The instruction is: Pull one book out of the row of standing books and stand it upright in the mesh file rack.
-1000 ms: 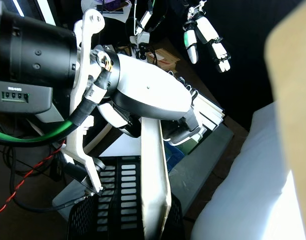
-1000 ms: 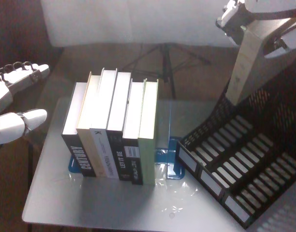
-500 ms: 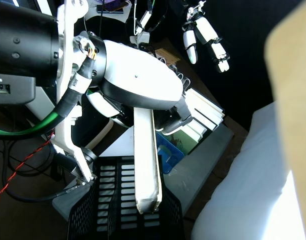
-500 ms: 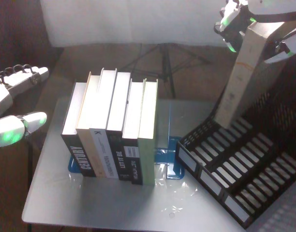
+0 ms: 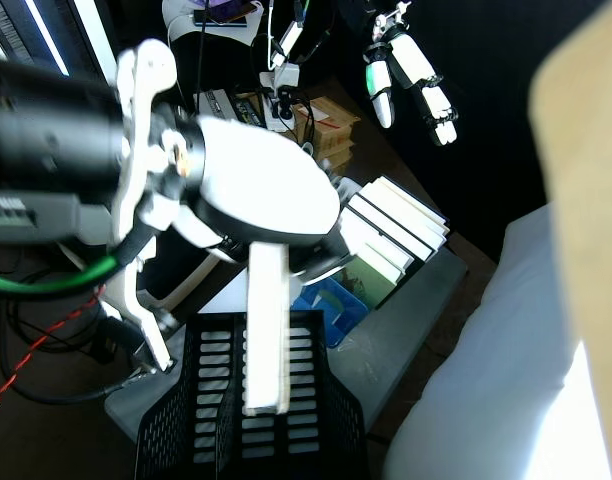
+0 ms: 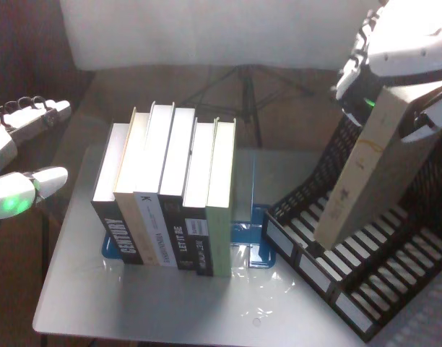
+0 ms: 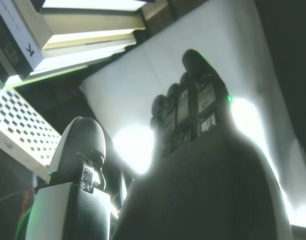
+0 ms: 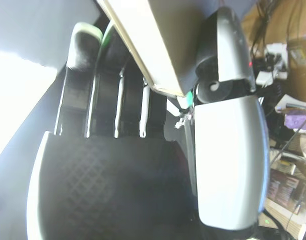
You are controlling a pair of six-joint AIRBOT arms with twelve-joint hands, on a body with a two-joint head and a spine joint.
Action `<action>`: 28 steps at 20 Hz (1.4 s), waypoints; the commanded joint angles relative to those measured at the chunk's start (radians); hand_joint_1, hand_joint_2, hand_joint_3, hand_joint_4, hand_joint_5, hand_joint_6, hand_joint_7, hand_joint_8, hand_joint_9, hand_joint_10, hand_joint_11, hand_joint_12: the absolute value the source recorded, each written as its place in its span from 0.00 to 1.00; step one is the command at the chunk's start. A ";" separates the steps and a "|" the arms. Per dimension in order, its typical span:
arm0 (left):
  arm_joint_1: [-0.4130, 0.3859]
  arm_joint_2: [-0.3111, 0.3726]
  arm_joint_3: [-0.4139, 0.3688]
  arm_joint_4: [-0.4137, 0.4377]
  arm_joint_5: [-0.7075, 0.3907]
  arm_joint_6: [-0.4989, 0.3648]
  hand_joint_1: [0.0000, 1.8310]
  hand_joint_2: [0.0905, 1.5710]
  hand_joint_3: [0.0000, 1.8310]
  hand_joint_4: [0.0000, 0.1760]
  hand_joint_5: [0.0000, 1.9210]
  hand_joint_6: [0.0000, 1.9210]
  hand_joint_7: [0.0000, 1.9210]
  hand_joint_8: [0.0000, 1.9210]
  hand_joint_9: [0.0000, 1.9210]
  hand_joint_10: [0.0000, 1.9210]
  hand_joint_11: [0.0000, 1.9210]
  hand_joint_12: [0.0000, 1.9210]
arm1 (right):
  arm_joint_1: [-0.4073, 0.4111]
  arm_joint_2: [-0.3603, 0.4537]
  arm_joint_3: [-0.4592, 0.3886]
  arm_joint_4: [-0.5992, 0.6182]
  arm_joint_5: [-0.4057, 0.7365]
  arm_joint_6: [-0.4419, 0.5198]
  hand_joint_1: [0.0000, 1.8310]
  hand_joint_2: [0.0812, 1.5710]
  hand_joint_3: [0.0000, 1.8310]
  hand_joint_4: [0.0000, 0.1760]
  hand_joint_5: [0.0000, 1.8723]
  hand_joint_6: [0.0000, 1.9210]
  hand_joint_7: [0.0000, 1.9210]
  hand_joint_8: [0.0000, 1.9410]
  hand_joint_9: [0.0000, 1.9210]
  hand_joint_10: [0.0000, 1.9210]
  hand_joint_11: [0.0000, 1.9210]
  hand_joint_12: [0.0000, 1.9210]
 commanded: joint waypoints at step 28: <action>0.019 -0.001 0.006 -0.024 -0.149 -0.018 0.29 0.91 0.00 0.04 0.05 0.00 0.03 0.00 0.02 0.00 0.00 0.28 | -0.109 -0.205 0.194 -0.236 -0.238 0.001 0.73 0.79 0.00 0.00 0.36 0.65 0.38 0.76 0.34 0.87 0.27 0.98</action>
